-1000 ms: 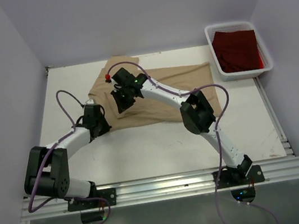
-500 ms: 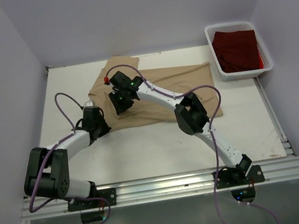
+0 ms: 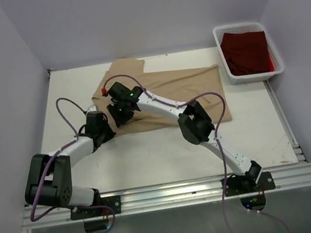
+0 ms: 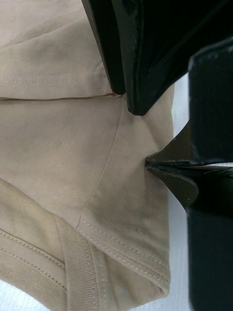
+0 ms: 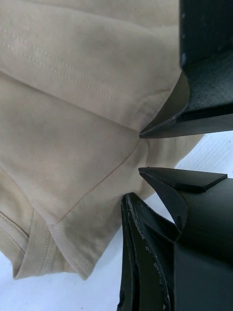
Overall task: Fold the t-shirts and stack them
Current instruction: Fold the tshirt
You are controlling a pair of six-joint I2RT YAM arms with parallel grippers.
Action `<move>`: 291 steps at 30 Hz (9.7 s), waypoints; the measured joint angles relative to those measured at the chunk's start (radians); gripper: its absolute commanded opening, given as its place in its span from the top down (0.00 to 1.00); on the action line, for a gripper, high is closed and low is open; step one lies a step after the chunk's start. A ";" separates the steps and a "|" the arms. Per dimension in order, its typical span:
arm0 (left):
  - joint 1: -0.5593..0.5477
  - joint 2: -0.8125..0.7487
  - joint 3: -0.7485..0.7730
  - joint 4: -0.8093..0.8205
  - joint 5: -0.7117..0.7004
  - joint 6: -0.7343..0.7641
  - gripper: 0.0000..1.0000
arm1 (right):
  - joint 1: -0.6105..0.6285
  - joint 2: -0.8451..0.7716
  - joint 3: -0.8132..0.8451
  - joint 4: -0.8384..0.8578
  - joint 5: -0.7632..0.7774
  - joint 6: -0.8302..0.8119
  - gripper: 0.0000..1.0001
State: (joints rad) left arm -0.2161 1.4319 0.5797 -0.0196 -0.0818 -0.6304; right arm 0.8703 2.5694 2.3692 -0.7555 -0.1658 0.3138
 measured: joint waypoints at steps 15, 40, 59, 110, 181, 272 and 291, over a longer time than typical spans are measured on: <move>0.000 0.000 -0.002 0.003 0.001 -0.005 1.00 | 0.009 0.016 0.005 -0.010 0.115 -0.025 0.64; 0.015 -0.015 -0.017 0.006 0.015 -0.005 1.00 | -0.038 0.039 0.057 -0.066 0.278 -0.087 0.71; 0.019 -0.021 -0.022 0.006 0.021 -0.001 1.00 | -0.114 0.044 0.095 -0.066 0.416 -0.087 0.66; 0.027 0.341 0.391 -0.139 0.262 0.094 1.00 | -0.470 -0.929 -1.359 0.203 0.638 0.158 1.00; 0.084 0.854 1.450 -0.664 0.072 0.154 0.22 | -0.563 -1.225 -1.223 -0.041 0.222 0.117 0.19; 0.153 0.720 1.335 -0.497 0.112 0.204 1.00 | -0.585 -0.901 -1.030 0.092 0.409 0.159 0.38; 0.153 0.468 1.058 -0.491 0.142 0.204 1.00 | -0.765 -0.235 -0.409 0.004 0.433 0.202 0.50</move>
State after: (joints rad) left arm -0.0635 1.8999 1.6375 -0.5106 0.0601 -0.4259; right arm 0.1055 2.3341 1.9602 -0.7513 0.2672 0.5156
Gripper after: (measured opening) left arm 0.007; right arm 0.504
